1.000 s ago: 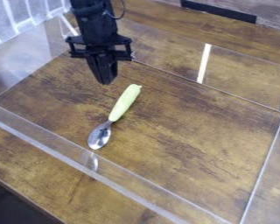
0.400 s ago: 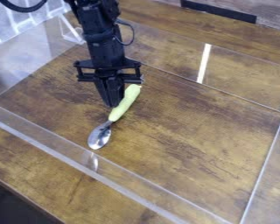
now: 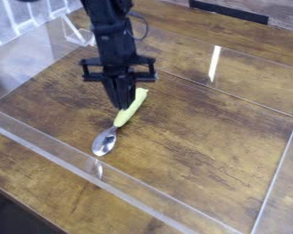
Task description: Move the green spoon to the right
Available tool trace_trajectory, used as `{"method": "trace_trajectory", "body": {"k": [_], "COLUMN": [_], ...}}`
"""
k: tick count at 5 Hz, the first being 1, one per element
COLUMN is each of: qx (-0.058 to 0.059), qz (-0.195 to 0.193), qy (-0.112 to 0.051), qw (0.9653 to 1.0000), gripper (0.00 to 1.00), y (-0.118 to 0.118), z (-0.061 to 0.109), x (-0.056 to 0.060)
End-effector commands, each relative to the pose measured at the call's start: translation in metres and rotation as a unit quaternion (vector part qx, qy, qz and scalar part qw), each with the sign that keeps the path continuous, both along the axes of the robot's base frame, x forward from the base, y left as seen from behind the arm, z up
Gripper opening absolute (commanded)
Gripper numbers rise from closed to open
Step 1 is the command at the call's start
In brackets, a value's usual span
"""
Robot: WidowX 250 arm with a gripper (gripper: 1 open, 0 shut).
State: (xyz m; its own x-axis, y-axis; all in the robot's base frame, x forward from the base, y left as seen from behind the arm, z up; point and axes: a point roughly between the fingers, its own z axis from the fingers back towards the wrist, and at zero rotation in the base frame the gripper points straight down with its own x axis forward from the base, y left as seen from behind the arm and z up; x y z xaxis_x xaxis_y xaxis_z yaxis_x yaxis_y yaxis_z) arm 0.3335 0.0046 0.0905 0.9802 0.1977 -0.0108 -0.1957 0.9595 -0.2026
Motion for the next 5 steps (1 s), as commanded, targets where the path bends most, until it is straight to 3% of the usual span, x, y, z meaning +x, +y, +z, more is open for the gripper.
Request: {"method": "trace_trajectory", "body": {"k": [1,2,3,5], "qx": [-0.008,-0.009,-0.005,0.007], "qz": [0.016,0.037,0.047,0.077], "qy": [-0.047,-0.042,-0.036,-0.02], "qw": [0.9987,0.9984,0.9982,0.9968], "gripper": [0.0,0.0,1.0,1.0], "y": [0.012,0.012,0.015,0.022], "z": [0.047,0.048,0.037,0.017], "x": [0.004,0.0,0.0,-0.001]}}
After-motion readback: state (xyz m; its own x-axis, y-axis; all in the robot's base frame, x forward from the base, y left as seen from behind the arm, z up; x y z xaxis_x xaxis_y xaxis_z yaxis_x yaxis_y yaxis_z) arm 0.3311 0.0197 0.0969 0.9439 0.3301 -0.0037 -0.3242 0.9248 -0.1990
